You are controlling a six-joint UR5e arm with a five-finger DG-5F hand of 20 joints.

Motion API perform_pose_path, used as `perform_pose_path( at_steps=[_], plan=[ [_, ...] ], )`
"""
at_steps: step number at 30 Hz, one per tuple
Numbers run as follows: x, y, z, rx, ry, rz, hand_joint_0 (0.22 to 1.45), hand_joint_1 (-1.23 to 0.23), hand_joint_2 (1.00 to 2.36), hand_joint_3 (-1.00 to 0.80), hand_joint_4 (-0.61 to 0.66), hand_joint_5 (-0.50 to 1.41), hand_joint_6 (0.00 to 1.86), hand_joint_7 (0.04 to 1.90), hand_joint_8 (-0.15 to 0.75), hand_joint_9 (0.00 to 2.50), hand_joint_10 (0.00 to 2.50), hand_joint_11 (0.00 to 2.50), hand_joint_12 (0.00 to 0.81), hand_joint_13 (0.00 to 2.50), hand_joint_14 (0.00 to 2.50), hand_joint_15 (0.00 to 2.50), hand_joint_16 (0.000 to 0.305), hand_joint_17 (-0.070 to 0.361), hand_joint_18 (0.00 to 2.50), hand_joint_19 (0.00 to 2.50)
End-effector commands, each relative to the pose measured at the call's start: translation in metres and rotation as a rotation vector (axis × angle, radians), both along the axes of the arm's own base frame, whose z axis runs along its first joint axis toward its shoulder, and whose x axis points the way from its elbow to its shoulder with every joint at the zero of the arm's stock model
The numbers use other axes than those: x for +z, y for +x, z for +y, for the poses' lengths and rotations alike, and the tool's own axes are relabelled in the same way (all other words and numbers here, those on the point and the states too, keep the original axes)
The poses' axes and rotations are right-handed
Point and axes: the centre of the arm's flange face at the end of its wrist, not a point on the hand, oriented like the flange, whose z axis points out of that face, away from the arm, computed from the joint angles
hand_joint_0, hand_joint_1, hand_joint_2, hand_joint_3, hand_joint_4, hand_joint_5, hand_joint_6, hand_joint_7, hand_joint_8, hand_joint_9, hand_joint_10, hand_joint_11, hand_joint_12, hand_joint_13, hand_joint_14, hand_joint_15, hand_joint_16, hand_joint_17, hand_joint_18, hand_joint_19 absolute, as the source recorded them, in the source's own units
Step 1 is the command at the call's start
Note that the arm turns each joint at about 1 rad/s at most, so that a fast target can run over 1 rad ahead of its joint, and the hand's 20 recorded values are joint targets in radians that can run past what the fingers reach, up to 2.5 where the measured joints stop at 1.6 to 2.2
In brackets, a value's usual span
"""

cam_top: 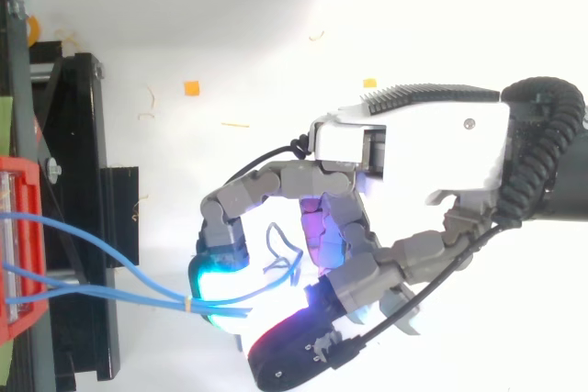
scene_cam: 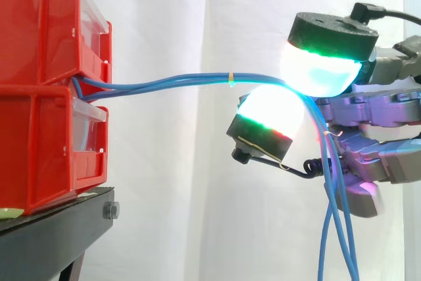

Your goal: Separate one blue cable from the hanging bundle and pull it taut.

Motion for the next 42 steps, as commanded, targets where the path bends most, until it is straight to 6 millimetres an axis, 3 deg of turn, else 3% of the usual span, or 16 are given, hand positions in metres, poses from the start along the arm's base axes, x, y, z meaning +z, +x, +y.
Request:
perform_pose_path(
  at_steps=[1,8,13,16,18,19,21,25,28,34,42],
  plan=[
    [-0.0010,0.0000,-0.0009,-0.001,-0.001,0.003,0.75,-0.81,1.02,-0.22,-0.09,0.15,0.50,1.29,0.116,1.95,0.02,0.46,0.269,1.48,0.02,0.79,0.042,0.095,1.05,0.81],
    [0.0001,-0.0001,0.0002,0.000,-0.001,0.002,0.75,-0.92,1.01,-0.29,-0.04,0.15,0.50,1.29,0.115,1.95,0.02,0.47,0.273,1.48,0.02,0.80,0.042,0.094,1.06,0.80],
    [0.0001,-0.0001,0.0002,0.000,-0.001,0.002,0.76,-0.92,1.01,-0.34,-0.02,0.15,0.50,1.29,0.117,1.96,0.02,0.48,0.267,1.48,0.02,0.80,0.041,0.092,1.06,0.80],
    [-0.0017,-0.0002,0.0002,0.000,-0.001,0.005,0.73,-0.91,1.00,-0.46,-0.02,0.15,0.50,1.29,0.114,1.96,0.02,0.49,0.270,1.49,0.02,0.81,0.041,0.092,1.07,0.79],
    [-0.0006,-0.0004,0.0001,0.000,-0.001,0.003,0.61,-0.80,1.00,-0.50,0.00,0.15,0.50,1.28,0.111,1.99,0.02,0.48,0.266,1.49,0.02,0.81,0.041,0.093,1.07,0.80],
    [-0.0017,-0.0002,0.0003,0.002,-0.001,0.005,0.61,-0.80,1.00,-0.50,0.00,0.15,0.50,1.28,0.111,1.99,0.02,0.50,0.264,1.49,0.02,0.79,0.041,0.093,1.07,0.80],
    [-0.0017,-0.0002,0.0002,0.000,-0.001,0.005,0.53,-0.65,1.00,-0.50,0.02,0.15,0.50,1.28,0.114,2.01,0.02,0.47,0.274,1.52,0.02,0.79,0.045,0.102,1.11,0.78],
    [0.0001,-0.0001,0.0004,0.002,-0.001,0.002,0.50,-0.58,1.00,-0.50,0.03,0.15,0.50,1.26,0.111,2.03,0.02,0.46,0.277,1.53,0.02,0.78,0.047,0.106,1.13,0.76],
    [-0.0010,0.0001,0.0004,0.002,-0.001,0.003,0.55,-0.55,1.00,-0.50,0.01,0.15,0.50,1.27,0.107,2.02,0.02,0.48,0.270,1.52,0.02,0.79,0.044,0.098,1.09,0.79],
    [-0.0006,-0.0004,0.0003,0.002,-0.001,0.003,0.74,-0.72,1.00,-0.50,0.01,0.15,0.50,1.26,0.092,2.02,0.02,0.51,0.262,1.50,0.02,0.79,0.039,0.089,1.07,0.81],
    [-0.0006,-0.0004,0.0003,0.002,-0.001,0.003,0.78,-0.81,1.01,-0.33,-0.04,0.15,0.50,1.25,0.100,2.03,0.02,0.51,0.267,1.50,0.02,0.81,0.040,0.089,1.05,0.84]
  ],
)
